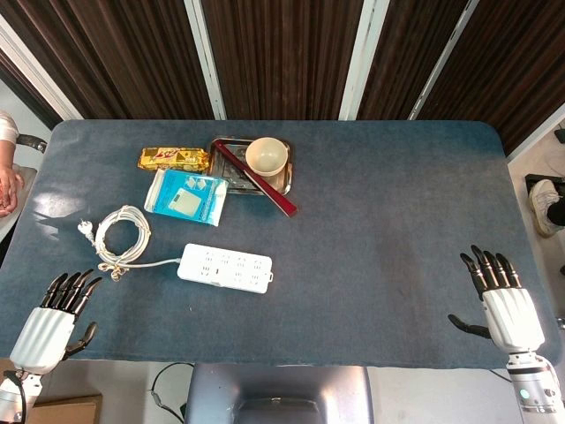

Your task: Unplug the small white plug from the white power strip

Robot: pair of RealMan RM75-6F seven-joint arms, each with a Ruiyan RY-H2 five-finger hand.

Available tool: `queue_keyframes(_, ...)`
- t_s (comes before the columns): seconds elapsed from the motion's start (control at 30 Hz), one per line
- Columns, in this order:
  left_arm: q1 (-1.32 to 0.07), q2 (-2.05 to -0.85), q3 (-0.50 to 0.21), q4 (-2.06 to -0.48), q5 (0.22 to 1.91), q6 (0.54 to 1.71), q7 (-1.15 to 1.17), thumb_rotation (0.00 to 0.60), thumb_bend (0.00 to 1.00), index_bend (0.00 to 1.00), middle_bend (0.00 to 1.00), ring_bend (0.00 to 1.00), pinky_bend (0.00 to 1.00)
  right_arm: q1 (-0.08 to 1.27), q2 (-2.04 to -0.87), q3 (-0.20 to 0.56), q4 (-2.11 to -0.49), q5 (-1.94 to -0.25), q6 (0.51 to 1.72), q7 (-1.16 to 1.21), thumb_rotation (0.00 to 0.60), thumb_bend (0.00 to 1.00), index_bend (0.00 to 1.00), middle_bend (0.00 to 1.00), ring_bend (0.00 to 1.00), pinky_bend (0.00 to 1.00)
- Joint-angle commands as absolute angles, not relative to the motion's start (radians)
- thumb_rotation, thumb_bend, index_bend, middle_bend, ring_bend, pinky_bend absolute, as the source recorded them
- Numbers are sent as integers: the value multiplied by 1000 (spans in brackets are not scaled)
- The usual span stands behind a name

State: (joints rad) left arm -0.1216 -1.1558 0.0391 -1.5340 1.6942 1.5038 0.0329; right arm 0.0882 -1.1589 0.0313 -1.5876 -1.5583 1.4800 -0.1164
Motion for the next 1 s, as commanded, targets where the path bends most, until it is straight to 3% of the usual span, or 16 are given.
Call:
queue_keyframes(0.03, -125, -1157, 45, -1533, 1701, 1499, 31, 600, 417, 0, 0, 0, 56, 84, -1154, 37, -1594, -1550, 1486, -109, 600, 160, 0, 0, 0, 0)
queue_keyframes(0.23, -177, -1185, 78, -1508, 1788, 1461, -84, 600, 416, 0, 0, 0, 56, 86, -1152, 35, -1598, -1547, 1478, -112, 600, 160, 0, 0, 0, 0)
queue_keyframes(0.4, -252, -1331, 82, -1458, 1869, 1399, -90, 600, 388, 0, 0, 0, 59, 106, -1167, 34, -1599, -1536, 1435, -145, 600, 160, 0, 0, 0, 0)
queue_keyframes(0.7, -359, -1673, -16, -1355, 1833, 1257, 155, 600, 394, 0, 0, 0, 56, 125, -1176, 42, -1609, -1516, 1401, -149, 600, 161, 0, 0, 0, 0)
queue_keyframes(1.0, -432, -1902, -138, -1161, 1757, 1280, 304, 600, 400, 0, 0, 0, 52, 130, -1156, 41, -1610, -1509, 1389, -110, 600, 160, 0, 0, 0, 0)
